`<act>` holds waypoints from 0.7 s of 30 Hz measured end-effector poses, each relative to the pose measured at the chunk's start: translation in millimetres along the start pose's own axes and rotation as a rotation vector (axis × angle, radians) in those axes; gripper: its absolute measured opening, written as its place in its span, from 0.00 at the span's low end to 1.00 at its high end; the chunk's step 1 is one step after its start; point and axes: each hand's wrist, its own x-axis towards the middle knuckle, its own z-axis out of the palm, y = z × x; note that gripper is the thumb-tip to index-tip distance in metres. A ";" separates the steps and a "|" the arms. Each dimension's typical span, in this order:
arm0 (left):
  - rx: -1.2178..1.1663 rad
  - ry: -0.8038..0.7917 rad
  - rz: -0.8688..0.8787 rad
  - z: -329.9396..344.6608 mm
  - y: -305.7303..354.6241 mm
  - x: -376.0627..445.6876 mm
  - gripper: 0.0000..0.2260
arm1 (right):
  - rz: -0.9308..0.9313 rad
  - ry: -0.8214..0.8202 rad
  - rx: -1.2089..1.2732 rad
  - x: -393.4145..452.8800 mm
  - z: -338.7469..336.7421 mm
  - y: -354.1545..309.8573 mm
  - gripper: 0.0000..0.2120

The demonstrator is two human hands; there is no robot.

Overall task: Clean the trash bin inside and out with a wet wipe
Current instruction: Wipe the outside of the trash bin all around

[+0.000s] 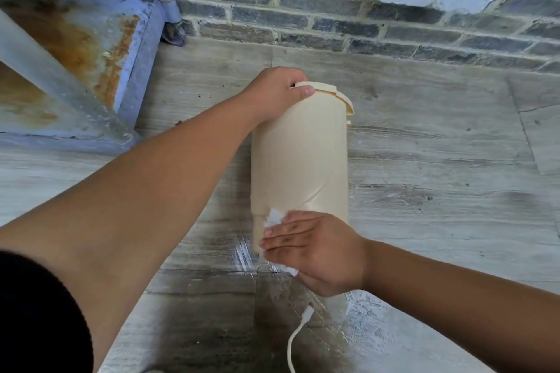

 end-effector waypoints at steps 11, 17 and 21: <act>0.242 -0.112 0.069 -6.5 28.0 4.2 0.15 | 0.397 0.589 1.132 -0.7 -50.2 9.2 0.11; 0.165 -0.088 0.093 2.4 36.6 3.2 0.08 | 0.438 1.119 1.141 5.4 -75.3 61.1 0.15; 0.028 -0.124 0.035 -5.1 11.9 -1.1 0.10 | 0.540 0.973 0.744 5.9 -34.9 70.1 0.17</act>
